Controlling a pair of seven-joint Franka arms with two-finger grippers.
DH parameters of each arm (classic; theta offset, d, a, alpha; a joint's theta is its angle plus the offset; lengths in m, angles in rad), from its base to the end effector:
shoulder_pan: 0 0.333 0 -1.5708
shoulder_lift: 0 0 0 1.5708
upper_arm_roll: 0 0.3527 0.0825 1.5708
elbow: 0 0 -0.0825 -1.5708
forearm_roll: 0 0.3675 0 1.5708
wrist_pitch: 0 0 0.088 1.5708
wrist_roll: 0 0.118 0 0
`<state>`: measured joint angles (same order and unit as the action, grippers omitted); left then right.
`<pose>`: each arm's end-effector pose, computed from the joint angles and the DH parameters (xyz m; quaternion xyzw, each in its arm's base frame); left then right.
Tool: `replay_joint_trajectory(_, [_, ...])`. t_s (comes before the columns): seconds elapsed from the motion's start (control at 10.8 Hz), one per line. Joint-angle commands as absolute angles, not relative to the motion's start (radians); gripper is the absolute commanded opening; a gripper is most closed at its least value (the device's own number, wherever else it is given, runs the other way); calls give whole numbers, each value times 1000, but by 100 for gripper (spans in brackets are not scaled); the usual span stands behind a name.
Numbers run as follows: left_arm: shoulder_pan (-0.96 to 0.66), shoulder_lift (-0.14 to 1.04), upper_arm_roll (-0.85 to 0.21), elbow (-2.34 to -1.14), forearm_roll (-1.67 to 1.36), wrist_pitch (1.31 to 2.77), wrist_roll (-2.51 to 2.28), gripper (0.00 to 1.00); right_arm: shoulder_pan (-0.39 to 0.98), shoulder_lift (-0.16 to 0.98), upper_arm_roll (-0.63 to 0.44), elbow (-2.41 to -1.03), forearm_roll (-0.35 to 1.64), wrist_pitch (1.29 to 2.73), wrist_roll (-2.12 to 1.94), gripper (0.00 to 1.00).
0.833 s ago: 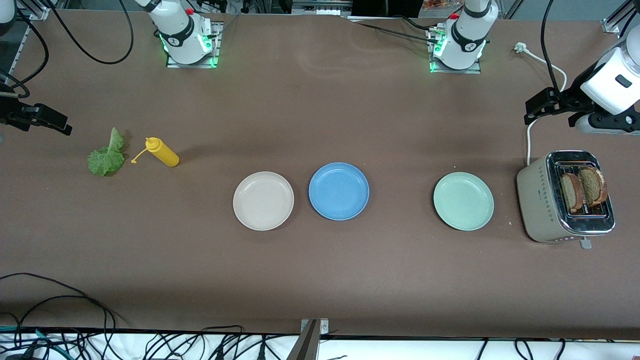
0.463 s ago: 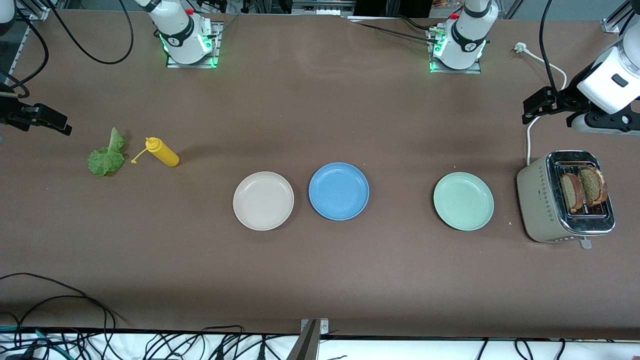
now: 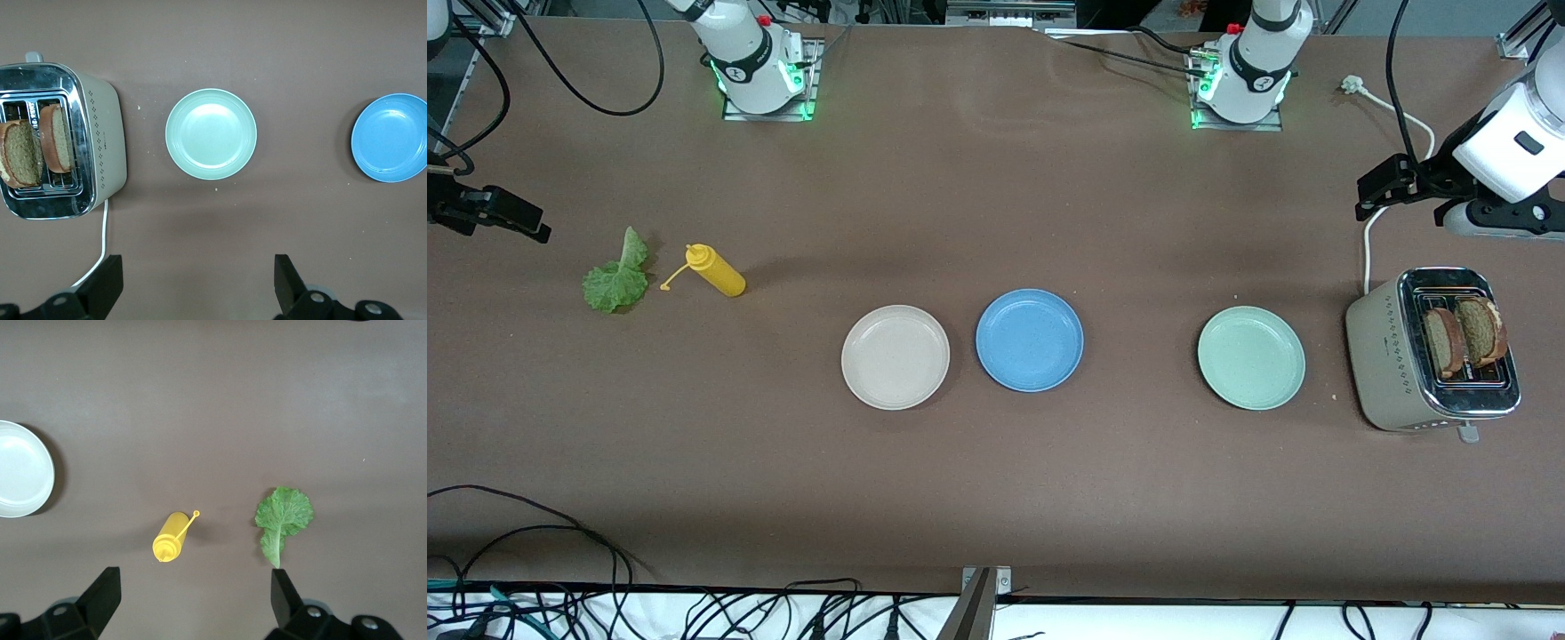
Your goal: Make sandwich in blue plate with both arms
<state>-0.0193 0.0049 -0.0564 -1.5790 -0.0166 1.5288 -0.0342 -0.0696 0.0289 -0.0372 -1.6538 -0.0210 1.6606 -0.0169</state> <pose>0.5325 -0.0423 0.6403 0.9994 -0.0209 -0.0280 0.0069 0.5491 -0.0609 0.6042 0.9989 -0.0439 -0.0117 0.0103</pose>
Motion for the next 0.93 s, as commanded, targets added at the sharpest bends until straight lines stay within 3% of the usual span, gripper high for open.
replay_joint_trajectory(0.0, [-20, -2, -55, -1577, -34, 1529, -15, 100, -77, 46, -35, -1623, -14, 1643, -28, 100])
replay_joint_trajectory(0.83, [-20, -2, -57, -1577, -34, 1529, -17, 100, -71, 43, -32, -1632, -32, 1614, -11, 100])
